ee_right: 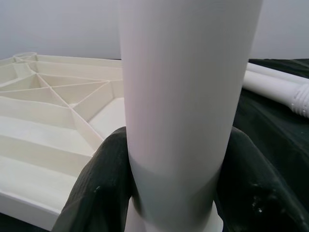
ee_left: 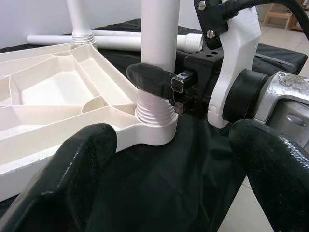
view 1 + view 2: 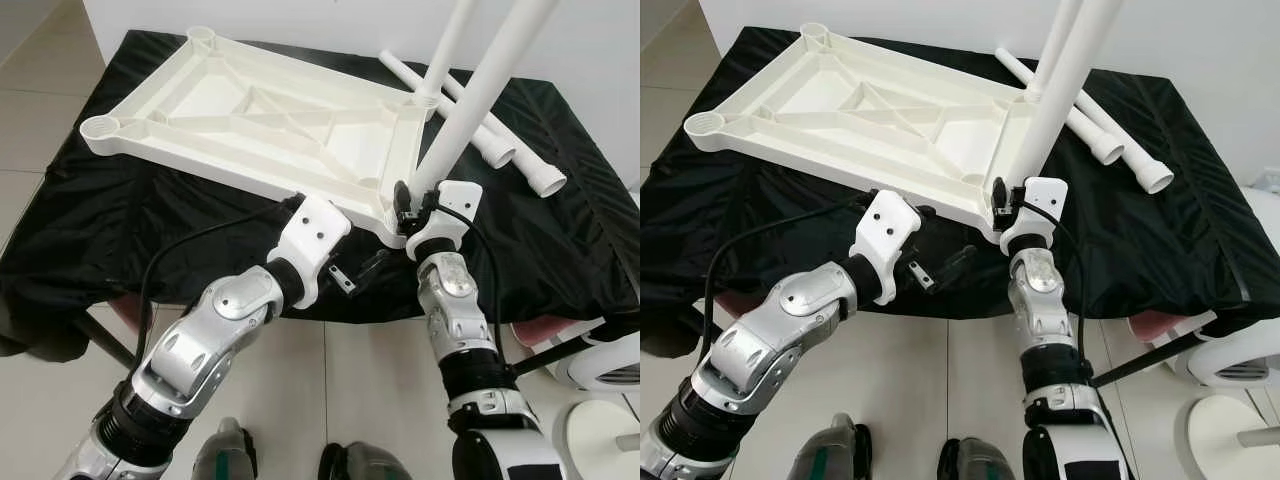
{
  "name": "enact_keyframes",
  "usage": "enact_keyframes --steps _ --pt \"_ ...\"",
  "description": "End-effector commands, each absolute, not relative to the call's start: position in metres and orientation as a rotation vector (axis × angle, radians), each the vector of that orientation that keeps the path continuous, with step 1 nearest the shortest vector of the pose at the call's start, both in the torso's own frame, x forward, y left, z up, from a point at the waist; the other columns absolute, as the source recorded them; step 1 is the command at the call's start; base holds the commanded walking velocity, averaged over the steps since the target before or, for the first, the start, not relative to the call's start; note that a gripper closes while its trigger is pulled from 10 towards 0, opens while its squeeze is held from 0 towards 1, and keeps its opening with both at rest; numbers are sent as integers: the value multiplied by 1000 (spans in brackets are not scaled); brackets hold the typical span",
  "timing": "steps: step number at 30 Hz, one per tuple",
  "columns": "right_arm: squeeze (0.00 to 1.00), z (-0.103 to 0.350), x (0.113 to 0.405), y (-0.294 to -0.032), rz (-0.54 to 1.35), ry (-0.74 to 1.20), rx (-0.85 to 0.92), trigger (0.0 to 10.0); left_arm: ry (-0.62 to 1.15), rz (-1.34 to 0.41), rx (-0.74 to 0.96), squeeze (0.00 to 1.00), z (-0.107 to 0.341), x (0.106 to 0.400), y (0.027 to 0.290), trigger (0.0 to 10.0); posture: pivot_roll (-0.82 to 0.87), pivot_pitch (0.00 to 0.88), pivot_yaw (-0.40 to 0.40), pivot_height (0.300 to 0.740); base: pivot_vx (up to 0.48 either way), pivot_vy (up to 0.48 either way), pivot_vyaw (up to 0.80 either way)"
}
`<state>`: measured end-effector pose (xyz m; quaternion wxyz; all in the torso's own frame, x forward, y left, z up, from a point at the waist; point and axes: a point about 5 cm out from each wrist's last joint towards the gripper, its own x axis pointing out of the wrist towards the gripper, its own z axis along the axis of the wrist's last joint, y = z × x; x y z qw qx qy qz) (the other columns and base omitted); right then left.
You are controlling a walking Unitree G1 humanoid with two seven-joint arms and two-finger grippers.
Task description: Building children table
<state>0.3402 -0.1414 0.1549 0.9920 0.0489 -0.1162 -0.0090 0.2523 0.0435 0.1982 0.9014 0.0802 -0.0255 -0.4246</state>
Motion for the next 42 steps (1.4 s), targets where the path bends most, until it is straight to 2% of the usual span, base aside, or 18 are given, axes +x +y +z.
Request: enact_keyframes --steps 1,8,19,27,33,34,39,40,41,42 --pt "0 153 337 -158 -120 -232 106 10000 -45 -980 174 0 198 245 38 10000 92 71 -70 740 0 0 0" --pt "0 154 327 -168 -359 -229 76 10000 -40 -978 172 0 197 245 39 10000 91 82 -67 740 0 0 0" --pt "0 155 323 -175 -530 -204 61 10000 -38 -984 169 0 197 244 38 10000 87 89 -63 740 0 0 0" --pt "0 150 326 -158 -424 -162 100 10000 -38 -985 168 0 198 244 38 10000 87 91 -64 740 0 0 0" --pt "0 152 325 -157 -418 -176 93 10000 -38 -984 168 0 198 244 38 10000 87 91 -64 740 0 0 0" --pt "1000 154 324 -155 -386 -192 81 10000 -38 -985 167 0 198 244 38 10000 84 90 -64 740 0 0 0" --pt "1000 154 324 -155 -283 -201 75 10000 -37 -986 166 0 197 245 37 10000 81 85 -67 740 0 0 0" --pt "757 154 324 -158 -267 -198 75 10000 -38 -986 165 0 197 244 37 10000 79 83 -68 740 0 0 0" --pt "627 153 324 -162 -260 -194 78 10000 -39 -987 164 0 197 244 36 10000 79 83 -69 740 0 0 0" --pt "0 153 325 -165 -249 -191 67 10000 -40 -987 163 0 197 244 36 10000 77 80 -70 740 0 0 0"
